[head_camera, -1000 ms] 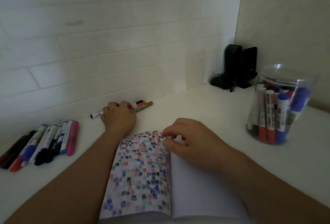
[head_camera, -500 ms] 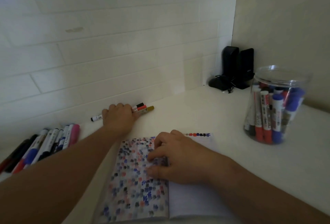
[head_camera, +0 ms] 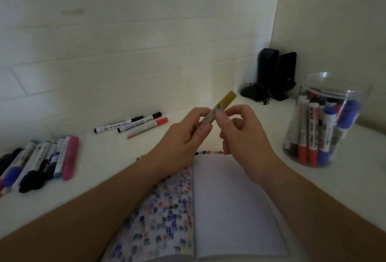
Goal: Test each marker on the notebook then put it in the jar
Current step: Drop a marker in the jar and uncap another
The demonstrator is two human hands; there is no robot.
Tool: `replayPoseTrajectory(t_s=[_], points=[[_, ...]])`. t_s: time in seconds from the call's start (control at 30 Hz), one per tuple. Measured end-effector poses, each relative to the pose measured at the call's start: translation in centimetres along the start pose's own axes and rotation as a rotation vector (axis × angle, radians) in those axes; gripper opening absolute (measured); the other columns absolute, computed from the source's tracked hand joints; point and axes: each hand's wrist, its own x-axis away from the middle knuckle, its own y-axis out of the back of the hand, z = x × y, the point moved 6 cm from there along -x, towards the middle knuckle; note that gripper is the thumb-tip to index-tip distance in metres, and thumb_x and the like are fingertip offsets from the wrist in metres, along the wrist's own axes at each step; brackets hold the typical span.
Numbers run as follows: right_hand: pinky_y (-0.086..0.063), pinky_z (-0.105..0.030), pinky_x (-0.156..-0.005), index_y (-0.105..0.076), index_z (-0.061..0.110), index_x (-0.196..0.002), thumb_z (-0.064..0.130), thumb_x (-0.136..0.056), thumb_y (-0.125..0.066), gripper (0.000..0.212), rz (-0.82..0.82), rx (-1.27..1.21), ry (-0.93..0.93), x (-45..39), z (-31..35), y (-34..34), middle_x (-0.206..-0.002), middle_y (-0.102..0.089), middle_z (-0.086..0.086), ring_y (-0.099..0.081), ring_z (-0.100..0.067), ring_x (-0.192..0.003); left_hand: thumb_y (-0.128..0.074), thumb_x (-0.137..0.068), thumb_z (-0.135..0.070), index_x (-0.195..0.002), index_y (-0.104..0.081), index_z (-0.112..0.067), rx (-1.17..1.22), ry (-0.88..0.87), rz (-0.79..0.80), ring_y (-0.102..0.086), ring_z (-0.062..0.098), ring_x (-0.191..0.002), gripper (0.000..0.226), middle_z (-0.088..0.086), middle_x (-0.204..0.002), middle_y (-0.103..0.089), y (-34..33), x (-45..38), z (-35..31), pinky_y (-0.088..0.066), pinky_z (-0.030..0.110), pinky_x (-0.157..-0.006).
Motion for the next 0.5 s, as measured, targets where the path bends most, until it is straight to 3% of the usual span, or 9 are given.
replayPoseTrajectory(t_s=[0.1,0.2,0.27,0.33,0.4,0.43,0.5], points=[[-0.050,-0.027,-0.052,-0.051,0.035,-0.125,0.036,-0.099,-0.068,0.031,-0.053,-0.038,0.090,0.0,0.2,0.4,-0.073,-0.063,-0.002,-0.058,-0.013,-0.056,-0.041,-0.109,-0.038,-0.122,-0.052,-0.037,0.034,0.037,0.047,-0.051,0.010,-0.060,0.018,0.002,-0.072,-0.060,-0.6,1.0,0.7,-0.046,0.033,-0.058],[-0.054,-0.023,-0.059,-0.033,0.054,-0.149,0.022,-0.102,-0.063,0.064,-0.075,0.300,0.362,0.1,1.1,1.2,-0.071,-0.063,-0.003,-0.060,-0.015,-0.059,-0.038,-0.109,-0.039,-0.114,-0.055,-0.028,0.161,0.129,0.039,-0.063,0.012,-0.065,0.020,0.003,-0.077,-0.072,-0.1,1.3,0.9,-0.054,0.027,-0.063],[-0.052,-0.023,-0.067,-0.044,0.040,-0.154,0.014,-0.100,-0.062,0.062,0.027,0.674,0.632,0.4,1.5,-0.2,-0.077,-0.062,0.004,-0.056,-0.012,-0.066,-0.040,-0.109,-0.042,-0.109,-0.054,-0.019,0.257,0.186,0.046,-0.069,0.021,-0.073,0.027,0.007,-0.082,-0.075,0.2,1.2,1.5,-0.058,0.038,-0.073],[-0.052,-0.021,-0.074,-0.063,0.025,-0.142,0.009,-0.093,-0.071,0.052,0.123,0.789,0.758,0.8,0.9,-1.7,-0.093,-0.065,0.006,-0.054,-0.007,-0.074,-0.044,-0.108,-0.046,-0.106,-0.056,-0.015,0.234,0.169,0.083,-0.070,0.029,-0.082,0.033,0.008,-0.087,-0.073,0.3,1.2,2.0,-0.059,0.049,-0.081],[-0.054,-0.021,-0.071,-0.072,0.025,-0.124,0.015,-0.087,-0.080,0.039,0.133,0.763,0.720,0.7,0.6,-2.0,-0.093,-0.066,0.011,-0.057,-0.005,-0.072,-0.045,-0.106,-0.049,-0.098,-0.061,-0.016,0.247,0.147,0.084,-0.068,0.023,-0.083,0.037,0.005,-0.089,-0.070,0.6,1.4,2.5,-0.059,0.040,-0.081],[-0.053,-0.020,-0.068,-0.072,0.029,-0.115,0.022,-0.086,-0.082,0.032,0.113,0.720,0.644,0.7,0.6,-1.8,-0.088,-0.066,0.014,-0.059,-0.007,-0.071,-0.044,-0.106,-0.047,-0.093,-0.061,-0.015,0.265,0.147,0.054,-0.065,0.015,-0.078,0.038,0.000,-0.084,-0.068,1.0,1.4,2.8,-0.057,0.031,-0.077],[-0.049,-0.015,-0.062,-0.069,0.030,-0.095,0.034,-0.087,-0.081,0.014,0.084,0.480,0.386,0.4,0.4,-1.0,-0.079,-0.068,0.015,-0.063,-0.006,-0.070,-0.046,-0.106,-0.043,-0.095,-0.060,-0.017,0.221,0.138,-0.039,-0.062,0.008,-0.078,0.031,-0.007,-0.085,-0.069,2.1,1.0,3.3,-0.052,0.028,-0.076]])
